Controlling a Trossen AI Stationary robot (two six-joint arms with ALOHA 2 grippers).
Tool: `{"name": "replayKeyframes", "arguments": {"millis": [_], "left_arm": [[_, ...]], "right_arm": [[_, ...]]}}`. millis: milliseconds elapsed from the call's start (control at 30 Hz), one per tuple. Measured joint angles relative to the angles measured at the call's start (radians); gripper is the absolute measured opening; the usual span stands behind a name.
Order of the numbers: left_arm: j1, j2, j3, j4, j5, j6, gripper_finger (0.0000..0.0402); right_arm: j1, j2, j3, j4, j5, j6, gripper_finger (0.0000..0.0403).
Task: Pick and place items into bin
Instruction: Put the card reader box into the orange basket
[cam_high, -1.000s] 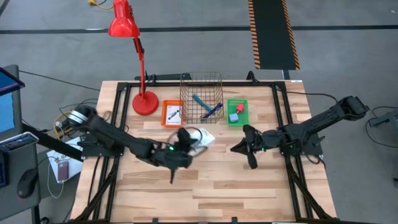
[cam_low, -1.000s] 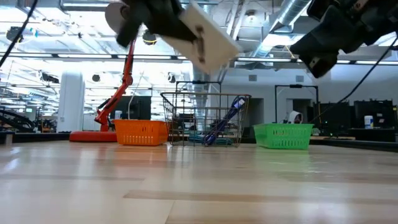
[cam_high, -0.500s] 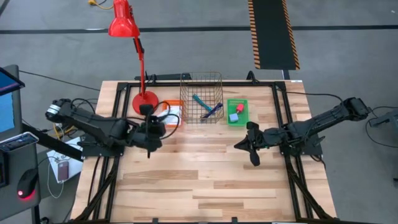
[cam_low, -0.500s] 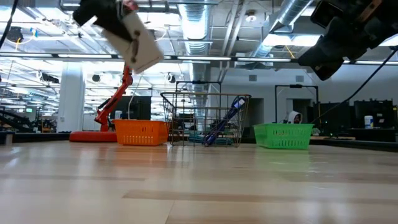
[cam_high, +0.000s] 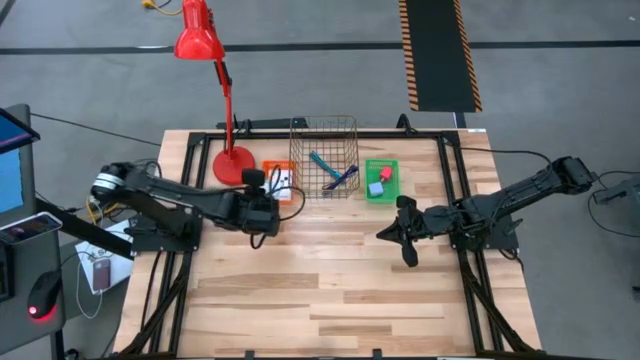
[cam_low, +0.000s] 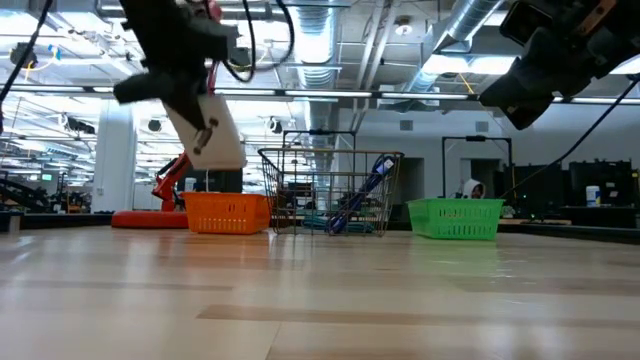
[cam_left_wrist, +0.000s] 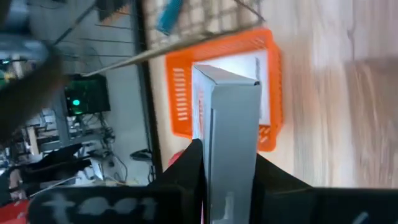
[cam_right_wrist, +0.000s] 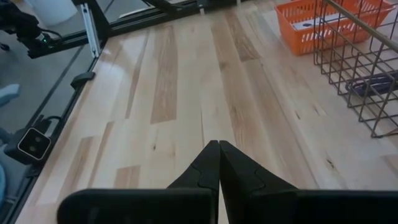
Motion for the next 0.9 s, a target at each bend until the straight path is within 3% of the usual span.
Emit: {"name": "replayKeyframes", "arguments": {"millis": [333,433,900], "left_arm": [[0.046,0.112,0.000,0.080,0.052,0.098,0.0039],[0.060,0.116,0.000,0.119,0.096,0.116,0.0039],[0.093,0.116,0.000,0.155,0.122,0.073,0.0051]], "right_arm": [[0.000,0.000,0.001,-0.025,0.000,0.008,0.0000],[0.000,0.000,0.001,-0.024,0.000,0.008,0.0000],[0.000,0.000,0.001,-0.024,0.000,0.009,0.0000]]}}
